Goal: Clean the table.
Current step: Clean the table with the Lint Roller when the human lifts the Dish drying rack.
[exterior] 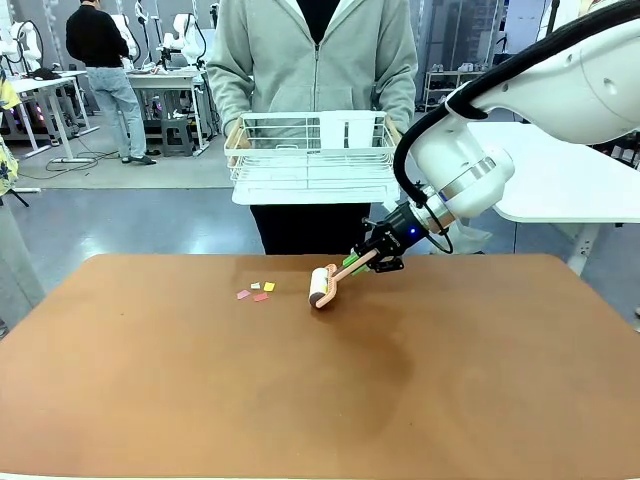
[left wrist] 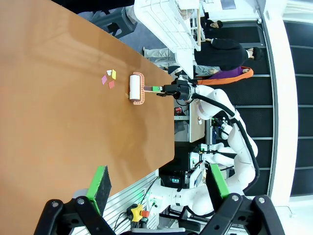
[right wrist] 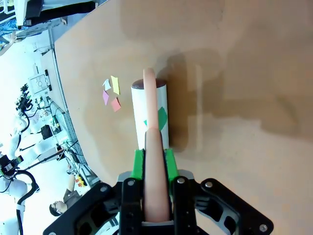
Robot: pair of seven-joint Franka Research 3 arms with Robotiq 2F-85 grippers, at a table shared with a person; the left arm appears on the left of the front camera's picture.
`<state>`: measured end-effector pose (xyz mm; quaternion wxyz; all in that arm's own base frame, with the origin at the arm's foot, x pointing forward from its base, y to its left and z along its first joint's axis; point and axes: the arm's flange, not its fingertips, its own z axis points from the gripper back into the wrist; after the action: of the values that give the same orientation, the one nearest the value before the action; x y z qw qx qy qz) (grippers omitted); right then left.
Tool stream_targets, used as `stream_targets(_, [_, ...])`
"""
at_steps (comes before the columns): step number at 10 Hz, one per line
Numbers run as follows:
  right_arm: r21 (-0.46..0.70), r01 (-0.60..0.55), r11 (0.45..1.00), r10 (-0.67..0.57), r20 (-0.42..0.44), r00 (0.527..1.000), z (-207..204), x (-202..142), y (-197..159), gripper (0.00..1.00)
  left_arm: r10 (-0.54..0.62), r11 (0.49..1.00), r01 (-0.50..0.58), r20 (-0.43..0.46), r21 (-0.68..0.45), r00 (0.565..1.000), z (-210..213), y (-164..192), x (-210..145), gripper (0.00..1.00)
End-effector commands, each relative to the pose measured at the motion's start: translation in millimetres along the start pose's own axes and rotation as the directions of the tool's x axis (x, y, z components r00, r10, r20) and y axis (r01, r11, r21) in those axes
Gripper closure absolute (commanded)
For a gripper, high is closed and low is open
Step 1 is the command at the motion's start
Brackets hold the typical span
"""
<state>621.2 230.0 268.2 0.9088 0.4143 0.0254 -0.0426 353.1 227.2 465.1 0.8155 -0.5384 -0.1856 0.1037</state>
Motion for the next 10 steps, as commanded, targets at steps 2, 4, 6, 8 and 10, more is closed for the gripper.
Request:
stream_targets(2, [-0.056,0.03,0.998,-0.032,-0.041,0.999,-15.3,6.2,-3.6,0.79,-0.01,1.0,0.01,0.006,-0.009,1.0,2.7,-0.8,-0.4,0.0])
stream_targets(4, [-0.068,0.007,0.998,-0.011,-0.057,0.998,-34.1,-1.1,10.2,0.79,-0.01,1.0,0.01,0.006,-0.009,1.0,2.7,-0.8,-0.4,0.0])
stream_targets(6, [-0.039,0.003,0.999,-0.007,-0.103,0.995,-68.6,-18.7,31.7,0.79,-0.01,1.0,0.01,0.006,-0.009,1.0,2.7,-0.8,-0.4,0.0])
stream_targets(8, [-0.012,0.012,1.0,-0.014,-0.127,0.992,-125.4,-37.4,60.1,0.79,-0.01,1.0,0.01,0.006,-0.009,1.0,2.7,-0.8,-0.4,0.0])
stream_targets(10, [0.059,0.01,0.998,0.0,-0.163,0.987,-166.1,-46.2,91.9,0.79,-0.01,1.0,0.01,0.006,-0.009,1.0,2.7,-0.8,-0.4,0.0])
